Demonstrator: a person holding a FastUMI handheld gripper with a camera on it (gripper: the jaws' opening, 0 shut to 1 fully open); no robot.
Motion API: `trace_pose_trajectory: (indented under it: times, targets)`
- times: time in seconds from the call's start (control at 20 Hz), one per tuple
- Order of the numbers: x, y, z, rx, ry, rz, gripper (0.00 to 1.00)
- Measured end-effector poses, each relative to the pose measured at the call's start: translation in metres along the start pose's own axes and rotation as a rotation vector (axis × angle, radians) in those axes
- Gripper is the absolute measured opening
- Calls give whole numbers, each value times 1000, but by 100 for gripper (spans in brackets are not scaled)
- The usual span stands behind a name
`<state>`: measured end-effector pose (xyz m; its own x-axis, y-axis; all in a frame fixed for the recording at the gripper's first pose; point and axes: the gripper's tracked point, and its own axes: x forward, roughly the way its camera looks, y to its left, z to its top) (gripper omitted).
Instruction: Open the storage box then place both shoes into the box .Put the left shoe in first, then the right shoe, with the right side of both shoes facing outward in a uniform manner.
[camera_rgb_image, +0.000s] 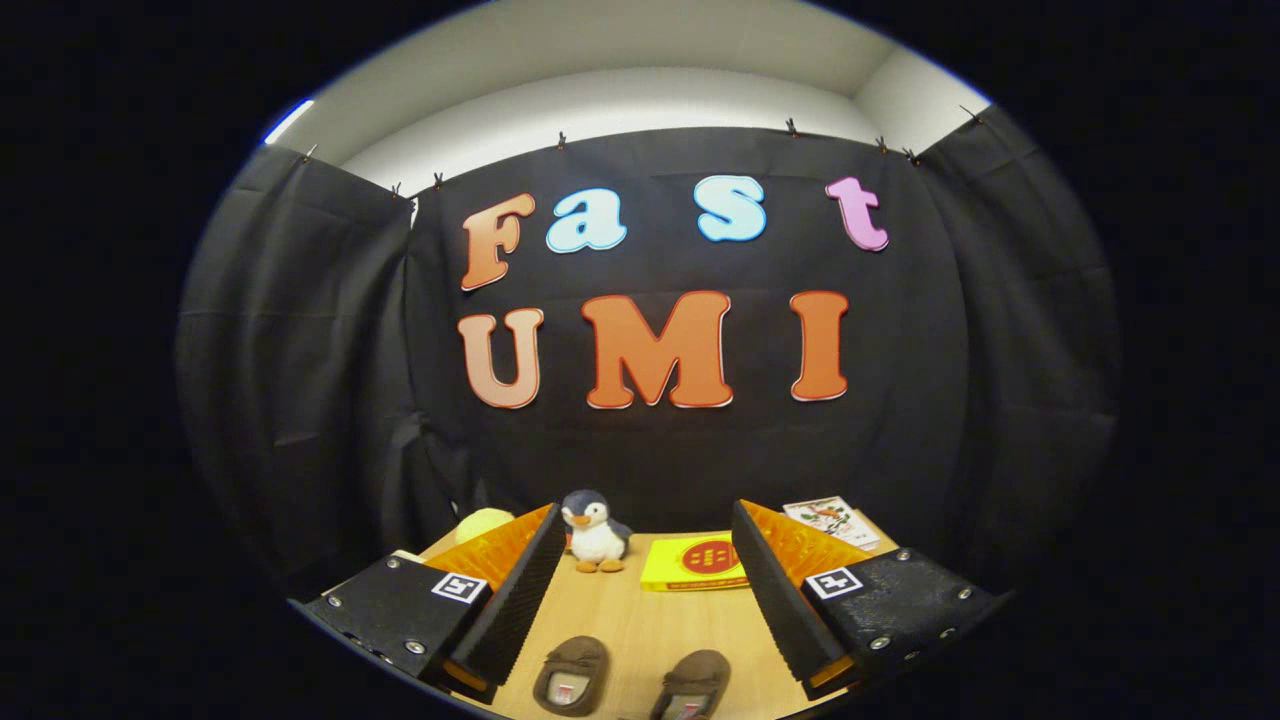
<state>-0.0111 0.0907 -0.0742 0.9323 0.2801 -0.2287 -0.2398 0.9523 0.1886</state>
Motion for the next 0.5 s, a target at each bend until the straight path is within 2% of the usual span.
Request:
trace_pose_trajectory:
  times: [0.5]
  targets:
    - [10,102,-118,305,386,294,98]
